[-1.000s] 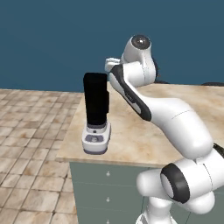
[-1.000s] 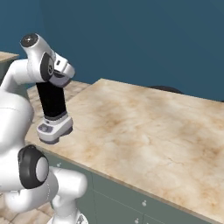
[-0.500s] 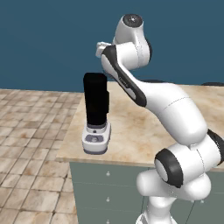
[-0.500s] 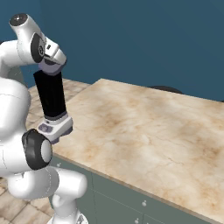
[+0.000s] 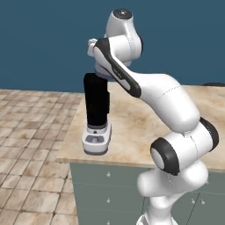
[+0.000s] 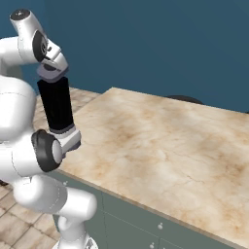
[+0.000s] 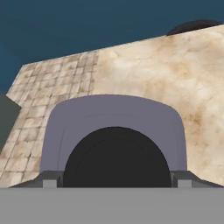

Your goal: Grab the lemon and lime from the fridge, place them in the blender, close the lid, and turn on the blender to create a marinade.

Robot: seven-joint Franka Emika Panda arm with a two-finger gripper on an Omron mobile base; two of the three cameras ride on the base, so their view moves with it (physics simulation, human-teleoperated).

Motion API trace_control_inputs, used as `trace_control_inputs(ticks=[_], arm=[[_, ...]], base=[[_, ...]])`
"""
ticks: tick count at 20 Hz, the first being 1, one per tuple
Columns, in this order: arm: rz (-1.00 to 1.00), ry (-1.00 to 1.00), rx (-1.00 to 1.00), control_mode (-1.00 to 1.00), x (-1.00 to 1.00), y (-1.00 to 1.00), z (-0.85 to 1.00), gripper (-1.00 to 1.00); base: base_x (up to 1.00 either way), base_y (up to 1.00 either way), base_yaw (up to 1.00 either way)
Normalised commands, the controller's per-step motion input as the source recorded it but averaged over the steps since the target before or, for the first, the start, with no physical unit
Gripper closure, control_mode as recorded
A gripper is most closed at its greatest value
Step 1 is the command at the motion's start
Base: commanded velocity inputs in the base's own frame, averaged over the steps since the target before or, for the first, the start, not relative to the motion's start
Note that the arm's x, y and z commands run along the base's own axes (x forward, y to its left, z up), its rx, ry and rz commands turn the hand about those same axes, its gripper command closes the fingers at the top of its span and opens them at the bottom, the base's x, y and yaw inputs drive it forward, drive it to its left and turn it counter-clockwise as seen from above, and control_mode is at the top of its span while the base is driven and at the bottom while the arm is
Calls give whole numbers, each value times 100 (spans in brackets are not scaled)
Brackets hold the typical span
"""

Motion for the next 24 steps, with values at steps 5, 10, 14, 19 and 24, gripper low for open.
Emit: trace_control_inputs(ticks=[5, 10, 14, 19, 24], arm=[[0, 6, 0, -100, 19, 22, -17, 100], [0, 6, 0, -100, 19, 20, -15, 100], [0, 4, 0, -100, 19, 10, -24, 100], [0, 5, 0, -100, 8, 3, -25, 100], [0, 2, 0, -100, 17, 3, -14, 100]], base=[[0, 0, 0], [0, 0, 0], [0, 0, 0], [0, 0, 0], [0, 0, 0]])
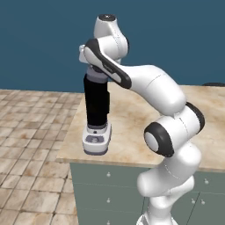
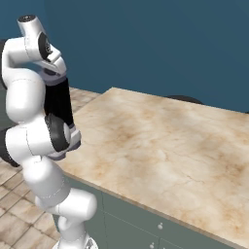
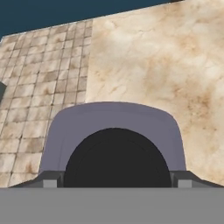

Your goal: Grab the lemon and lime from the fridge, place them in the blender, close the lid, and turn on the blender to create a marinade.

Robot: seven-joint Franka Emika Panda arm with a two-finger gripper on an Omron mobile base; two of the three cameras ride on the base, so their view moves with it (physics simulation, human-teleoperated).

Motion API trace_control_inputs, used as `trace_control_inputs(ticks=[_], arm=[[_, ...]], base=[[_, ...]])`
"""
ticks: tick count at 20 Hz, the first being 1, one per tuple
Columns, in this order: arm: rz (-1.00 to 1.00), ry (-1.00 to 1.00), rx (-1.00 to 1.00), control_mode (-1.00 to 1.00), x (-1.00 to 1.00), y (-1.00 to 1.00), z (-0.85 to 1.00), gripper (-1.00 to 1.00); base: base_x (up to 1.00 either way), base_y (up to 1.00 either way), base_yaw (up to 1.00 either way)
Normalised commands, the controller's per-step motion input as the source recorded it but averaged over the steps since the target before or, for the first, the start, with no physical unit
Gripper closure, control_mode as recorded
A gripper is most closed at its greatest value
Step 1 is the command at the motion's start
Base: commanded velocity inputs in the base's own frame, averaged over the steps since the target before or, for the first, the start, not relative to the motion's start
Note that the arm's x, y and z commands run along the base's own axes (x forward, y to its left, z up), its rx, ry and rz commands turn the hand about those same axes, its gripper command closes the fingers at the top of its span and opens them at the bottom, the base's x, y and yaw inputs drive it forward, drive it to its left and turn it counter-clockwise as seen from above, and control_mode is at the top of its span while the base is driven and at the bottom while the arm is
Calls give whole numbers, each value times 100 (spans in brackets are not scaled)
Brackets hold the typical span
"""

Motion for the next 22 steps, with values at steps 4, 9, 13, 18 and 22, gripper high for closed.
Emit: trace_control_inputs(ticks=[4, 9, 13, 18, 22], arm=[[0, 1, 0, -100, 23, 15, -17, 100], [0, 0, 0, -100, 19, 24, -18, 100], [0, 0, 0, -100, 4, 18, -25, 100], [0, 0, 0, -100, 9, 8, -23, 100], [0, 0, 0, -100, 2, -3, -20, 100]], base=[[0, 0, 0], [0, 0, 0], [0, 0, 0], [0, 0, 0], [0, 0, 0]])
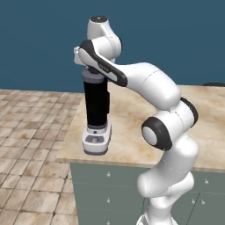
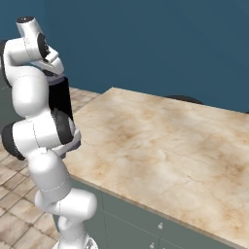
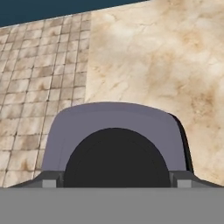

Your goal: Grab the lemon and lime from the fridge, place them in the blender, close the lid, and turn on the blender to create a marinade.

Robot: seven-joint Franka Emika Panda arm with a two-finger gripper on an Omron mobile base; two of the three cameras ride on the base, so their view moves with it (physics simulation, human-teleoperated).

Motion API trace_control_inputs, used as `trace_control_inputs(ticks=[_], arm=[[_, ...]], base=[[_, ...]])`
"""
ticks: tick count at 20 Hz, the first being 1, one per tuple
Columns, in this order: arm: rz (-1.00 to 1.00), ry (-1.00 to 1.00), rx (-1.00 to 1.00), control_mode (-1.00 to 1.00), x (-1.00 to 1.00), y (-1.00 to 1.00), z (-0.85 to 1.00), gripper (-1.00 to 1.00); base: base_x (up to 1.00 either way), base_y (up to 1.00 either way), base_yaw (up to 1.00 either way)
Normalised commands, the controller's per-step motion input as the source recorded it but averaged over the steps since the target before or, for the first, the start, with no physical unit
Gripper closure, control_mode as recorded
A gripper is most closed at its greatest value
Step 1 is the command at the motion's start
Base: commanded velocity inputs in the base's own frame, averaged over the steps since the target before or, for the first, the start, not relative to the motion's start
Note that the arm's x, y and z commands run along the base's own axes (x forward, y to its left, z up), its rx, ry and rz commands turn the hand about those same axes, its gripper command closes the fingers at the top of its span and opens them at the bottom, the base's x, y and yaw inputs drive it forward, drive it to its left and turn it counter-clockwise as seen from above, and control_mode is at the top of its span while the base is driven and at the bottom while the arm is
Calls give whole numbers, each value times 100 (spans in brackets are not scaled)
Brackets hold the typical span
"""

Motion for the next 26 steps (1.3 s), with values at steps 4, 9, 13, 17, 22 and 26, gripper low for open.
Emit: trace_control_inputs(ticks=[4, 9, 13, 17, 22, 26], arm=[[0, -2, 0, -100, 8, -19, -19, 100], [0, -3, 0, -100, 2, -25, -5, 100], [0, -3, 0, -100, 0, -37, 0, 100], [0, 0, -2, -100, 0, -13, -19, 100], [0, 0, -11, -100, 0, 0, -51, 100], [0, 1, -13, -100, 0, 0, -25, 100]], base=[[0, 0, 0], [0, 0, 0], [0, 0, 0], [0, 0, 0], [0, 0, 0], [0, 0, 0]])
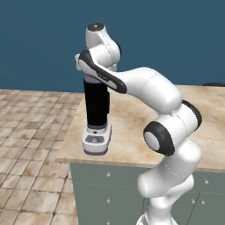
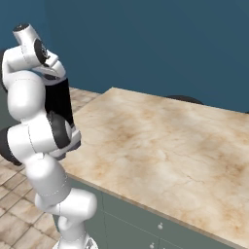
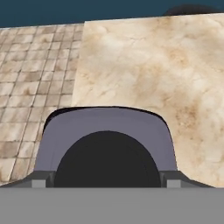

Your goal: Grab the lemon and lime from the fridge, place them in the blender, close the lid, and turn on the blender to create a marinade.

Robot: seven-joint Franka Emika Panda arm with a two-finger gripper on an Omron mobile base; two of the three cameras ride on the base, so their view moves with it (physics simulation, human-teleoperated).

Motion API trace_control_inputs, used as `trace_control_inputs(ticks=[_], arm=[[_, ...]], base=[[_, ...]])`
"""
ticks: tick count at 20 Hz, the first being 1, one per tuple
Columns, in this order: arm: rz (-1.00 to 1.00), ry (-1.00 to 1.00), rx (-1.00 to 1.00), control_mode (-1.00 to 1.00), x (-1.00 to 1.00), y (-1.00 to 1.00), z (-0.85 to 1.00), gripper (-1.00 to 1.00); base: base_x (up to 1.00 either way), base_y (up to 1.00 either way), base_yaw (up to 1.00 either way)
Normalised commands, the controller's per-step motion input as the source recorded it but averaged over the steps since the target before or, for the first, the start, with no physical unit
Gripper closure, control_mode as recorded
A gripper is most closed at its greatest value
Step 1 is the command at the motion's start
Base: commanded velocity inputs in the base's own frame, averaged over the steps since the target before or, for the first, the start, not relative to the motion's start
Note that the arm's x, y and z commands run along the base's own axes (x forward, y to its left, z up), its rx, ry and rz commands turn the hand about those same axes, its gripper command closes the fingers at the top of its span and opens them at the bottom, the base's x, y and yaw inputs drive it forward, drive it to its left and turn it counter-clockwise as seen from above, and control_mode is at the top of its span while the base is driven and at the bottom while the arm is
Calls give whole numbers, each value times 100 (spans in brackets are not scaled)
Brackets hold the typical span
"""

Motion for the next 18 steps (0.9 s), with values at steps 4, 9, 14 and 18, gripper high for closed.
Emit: trace_control_inputs(ticks=[4, 9, 14, 18], arm=[[0, 0, -3, -100, -1, 0, -27, 100], [0, -2, 0, -100, -10, 0, -28, 100], [0, -9, 0, -100, -13, 0, -25, -100], [0, -9, 1, -100, -21, -4, -13, -100]], base=[[0, 0, 0], [0, 0, 0], [0, 0, 0], [0, 0, 0]])
